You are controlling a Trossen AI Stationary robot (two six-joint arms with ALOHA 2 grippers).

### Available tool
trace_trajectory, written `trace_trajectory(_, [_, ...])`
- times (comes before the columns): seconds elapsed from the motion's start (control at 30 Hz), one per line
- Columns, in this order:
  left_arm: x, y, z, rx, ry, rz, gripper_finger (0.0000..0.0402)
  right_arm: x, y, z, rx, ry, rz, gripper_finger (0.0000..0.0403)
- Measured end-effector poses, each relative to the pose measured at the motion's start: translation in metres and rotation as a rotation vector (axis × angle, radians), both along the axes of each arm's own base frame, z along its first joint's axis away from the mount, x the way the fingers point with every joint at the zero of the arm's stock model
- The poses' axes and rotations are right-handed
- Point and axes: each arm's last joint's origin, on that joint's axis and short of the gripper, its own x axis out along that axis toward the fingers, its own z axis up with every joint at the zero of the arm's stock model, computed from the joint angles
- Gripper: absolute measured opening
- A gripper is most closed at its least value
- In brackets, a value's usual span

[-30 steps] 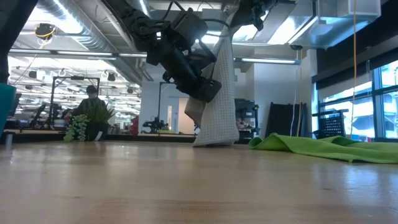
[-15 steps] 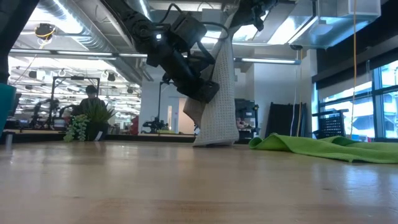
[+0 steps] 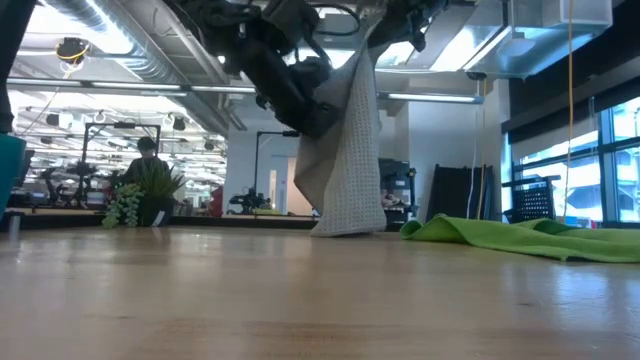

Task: Fold microfiber towels
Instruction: Fold the gray microfiber cloth

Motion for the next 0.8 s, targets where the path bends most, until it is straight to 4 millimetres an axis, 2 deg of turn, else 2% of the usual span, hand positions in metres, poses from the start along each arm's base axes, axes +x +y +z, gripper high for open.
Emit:
trace_trajectory(0.4, [-0.041,-0.009,0.059,0.039,0.011,-0.023,0.0,-0.004,0.002,-0.006,0.001,0.082,0.026,0.0006])
trace_trajectory(0.63, [-0.057,-0.013,0.072,0.031,0.036,-0.032,0.0,-0.002,0.001,-0.003,-0.016,0.051,0.025,0.0006])
trace_trajectory(0.8, [-0.063,-0.01,0.083,0.097,0.049,-0.02,0.0,0.002,-0.001,0.004,-0.067,-0.029,0.028,0.0006])
